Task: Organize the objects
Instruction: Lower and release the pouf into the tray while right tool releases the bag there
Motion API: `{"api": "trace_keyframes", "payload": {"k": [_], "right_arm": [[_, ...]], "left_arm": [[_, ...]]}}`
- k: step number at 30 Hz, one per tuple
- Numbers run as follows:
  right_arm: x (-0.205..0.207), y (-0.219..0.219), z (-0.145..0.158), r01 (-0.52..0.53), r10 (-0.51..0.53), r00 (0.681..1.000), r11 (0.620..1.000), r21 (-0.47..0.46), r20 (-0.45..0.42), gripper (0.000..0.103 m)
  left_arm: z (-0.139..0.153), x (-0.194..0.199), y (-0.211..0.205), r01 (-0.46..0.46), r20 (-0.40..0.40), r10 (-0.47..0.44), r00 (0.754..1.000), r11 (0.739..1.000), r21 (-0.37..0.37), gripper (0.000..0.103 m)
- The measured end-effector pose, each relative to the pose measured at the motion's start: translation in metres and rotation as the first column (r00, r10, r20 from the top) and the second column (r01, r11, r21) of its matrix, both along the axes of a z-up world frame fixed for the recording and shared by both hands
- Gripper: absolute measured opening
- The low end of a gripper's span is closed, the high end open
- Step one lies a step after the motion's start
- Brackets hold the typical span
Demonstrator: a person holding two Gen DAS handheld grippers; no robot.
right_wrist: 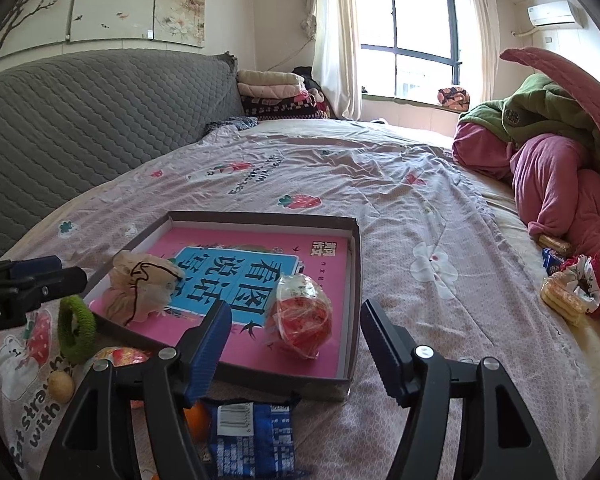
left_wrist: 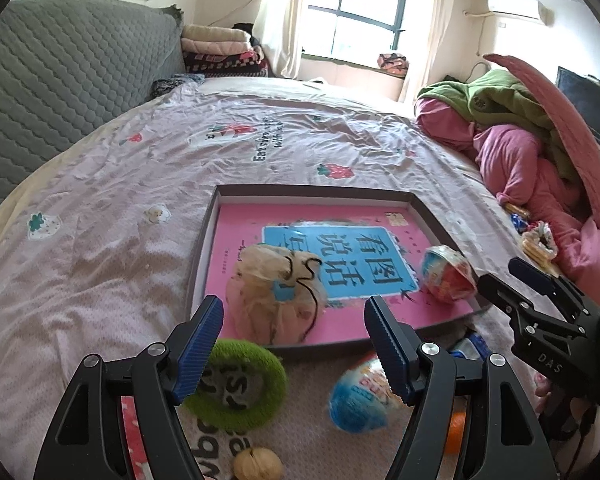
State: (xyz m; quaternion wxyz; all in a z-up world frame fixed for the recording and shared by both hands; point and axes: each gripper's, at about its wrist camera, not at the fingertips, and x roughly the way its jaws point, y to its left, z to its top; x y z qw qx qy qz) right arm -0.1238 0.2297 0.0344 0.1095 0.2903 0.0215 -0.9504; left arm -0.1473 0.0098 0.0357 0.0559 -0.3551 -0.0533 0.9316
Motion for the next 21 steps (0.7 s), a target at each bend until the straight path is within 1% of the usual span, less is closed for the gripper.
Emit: {"api": "trace_keyframes", "payload": {"k": [5, 8, 13, 16, 21], "right_arm": [[0.013, -0.002, 0.004, -0.016, 0.016, 1.000, 1.000, -0.001, -0.019, 0.067], [0.020, -0.004, 0.007, -0.027, 0.027, 0.999, 1.000, -0.015, -0.031, 0.067], [0.032, -0.010, 0.012, -0.049, 0.049, 0.997, 0.999, -0.001, -0.061, 0.067], [0.039, -0.013, 0.017, -0.064, 0.063, 0.995, 0.998, -0.005, -0.080, 0.067], [0.049, -0.010, 0.023, -0.056, 0.054, 0.993, 0.998, -0.011, -0.106, 0.067]], "left_arm": [[-0.003, 0.015, 0.002, 0.010, -0.003, -0.010, 1.000, 1.000, 0.000, 0.075], [-0.004, 0.023, 0.000, -0.002, -0.005, 0.002, 1.000, 1.000, -0.001, 0.075], [-0.005, 0.034, -0.006, -0.012, -0.001, 0.012, 1.000, 0.999, 0.032, 0.075], [-0.004, 0.041, -0.009, -0.015, -0.014, 0.015, 1.000, 1.000, 0.027, 0.075], [-0.005, 0.056, -0.011, -0.008, -0.029, 0.008, 1.000, 1.000, 0.002, 0.075]]}}
